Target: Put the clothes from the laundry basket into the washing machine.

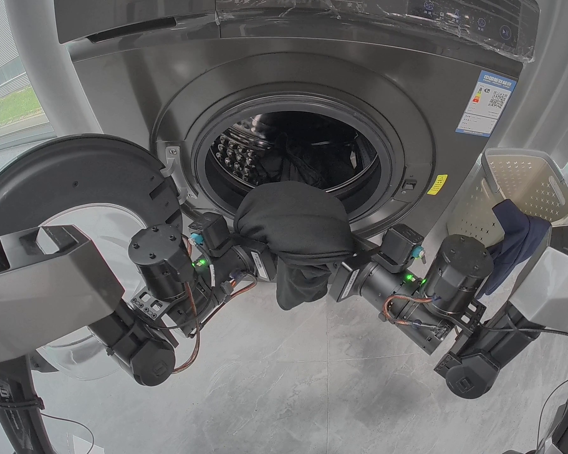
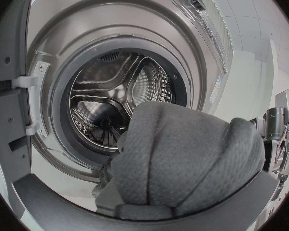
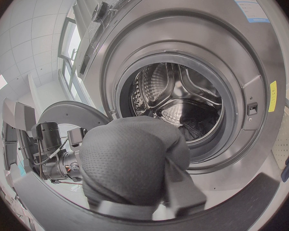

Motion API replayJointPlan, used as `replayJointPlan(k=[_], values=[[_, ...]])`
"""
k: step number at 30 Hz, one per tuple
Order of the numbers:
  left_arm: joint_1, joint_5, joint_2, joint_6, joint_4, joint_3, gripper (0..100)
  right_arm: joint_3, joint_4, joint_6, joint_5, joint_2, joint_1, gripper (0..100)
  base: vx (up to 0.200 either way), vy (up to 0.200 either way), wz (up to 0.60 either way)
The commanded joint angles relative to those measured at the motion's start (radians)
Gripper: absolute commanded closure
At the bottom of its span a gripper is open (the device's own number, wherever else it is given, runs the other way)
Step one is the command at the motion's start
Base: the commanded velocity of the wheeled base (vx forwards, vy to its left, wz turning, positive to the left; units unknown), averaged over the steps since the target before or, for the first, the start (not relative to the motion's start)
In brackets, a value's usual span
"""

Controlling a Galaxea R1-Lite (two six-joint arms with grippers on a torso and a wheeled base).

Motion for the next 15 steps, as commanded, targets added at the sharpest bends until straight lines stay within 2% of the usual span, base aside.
replayJointPlan(k=[1, 3, 4, 5, 6, 8, 9, 15], values=[[-0.001, -0.003, -0.068, -0.001, 0.000, 0.042, 100, 0.085, 0.001, -0.010, 0.013, -0.031, 0.004, 0, 0.000, 0.000, 0.00], [0.002, -0.003, -0.097, -0.001, 0.000, 0.070, 100, 0.144, 0.002, -0.019, 0.022, -0.051, 0.005, 0, 0.000, 0.000, 0.00], [0.002, -0.005, -0.117, -0.001, 0.000, 0.091, 100, 0.190, 0.002, -0.038, 0.045, -0.065, 0.005, 0, 0.000, 0.000, 0.00], [0.002, -0.005, -0.117, -0.001, 0.000, 0.091, 100, 0.190, 0.002, -0.038, 0.045, -0.065, 0.005, 0, 0.000, 0.000, 0.00], [0.004, -0.011, -0.150, 0.002, 0.000, 0.141, 100, 0.265, 0.001, -0.068, 0.119, -0.097, 0.007, 0, 0.000, 0.000, 0.00], [0.004, -0.019, -0.182, 0.006, 0.000, 0.197, 100, 0.320, 0.001, -0.078, 0.183, -0.134, 0.010, 0, 0.000, 0.000, 0.00], [0.002, -0.019, -0.197, 0.008, 0.000, 0.225, 100, 0.343, 0.001, -0.076, 0.197, -0.151, 0.018, 0, 0.000, 0.000, 0.00], [0.002, -0.016, -0.268, 0.014, 0.000, 0.334, 100, 0.501, -0.001, -0.084, 0.203, -0.222, 0.005, 0, 0.000, 0.000, 0.00]])
